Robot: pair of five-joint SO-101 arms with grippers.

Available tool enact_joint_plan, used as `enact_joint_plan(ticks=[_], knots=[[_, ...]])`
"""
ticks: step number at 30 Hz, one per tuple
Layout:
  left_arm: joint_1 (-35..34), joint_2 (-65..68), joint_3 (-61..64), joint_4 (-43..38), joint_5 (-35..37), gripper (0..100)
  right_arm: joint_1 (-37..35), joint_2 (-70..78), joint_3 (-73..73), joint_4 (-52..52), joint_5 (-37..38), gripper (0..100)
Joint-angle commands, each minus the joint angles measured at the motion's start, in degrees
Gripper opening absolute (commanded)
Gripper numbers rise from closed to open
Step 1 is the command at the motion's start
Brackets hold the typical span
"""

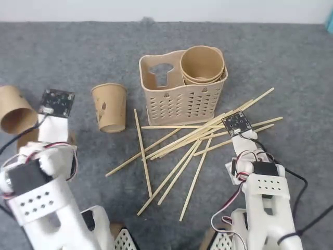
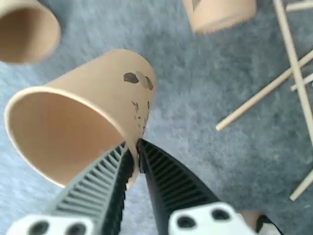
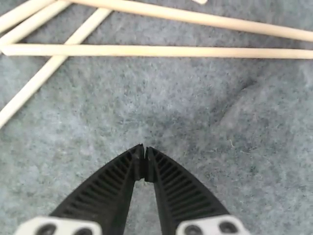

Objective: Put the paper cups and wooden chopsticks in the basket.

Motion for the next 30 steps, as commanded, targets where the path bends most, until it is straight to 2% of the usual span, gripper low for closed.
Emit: enact_joint_plan(ticks=[1,5,10,17,20,25,28,30], knots=[[2.8,-1.0,-9.5,1.7,1.3,2,-0.7,-1.5,-0.4,0.1,0.6,0.9],[6.7,-1.0,-16.8,1.5,9.9,2,-0.7,-1.5,-0.4,0.1,0.6,0.9],[15.4,-0.5,-22.3,1.0,18.0,2,-0.7,-1.5,-0.4,0.1,0.6,0.9],[29.7,-0.4,-23.0,-9.1,34.3,1,-0.7,-1.5,-0.4,0.1,0.6,0.8],[36.7,-0.4,-22.9,-14.3,39.1,1,-0.7,-1.5,-0.4,0.0,0.6,0.8],[48.2,-0.4,-22.8,-23.6,41.3,1,-0.7,-1.5,-0.4,0.0,0.6,0.8],[55.2,1.0,-23.2,-28.1,37.6,1,-0.7,-1.5,-0.4,0.1,0.6,0.8],[55.7,3.3,-23.4,-31.6,36.2,1,-0.7,-1.5,-0.4,0.1,0.6,0.8]])
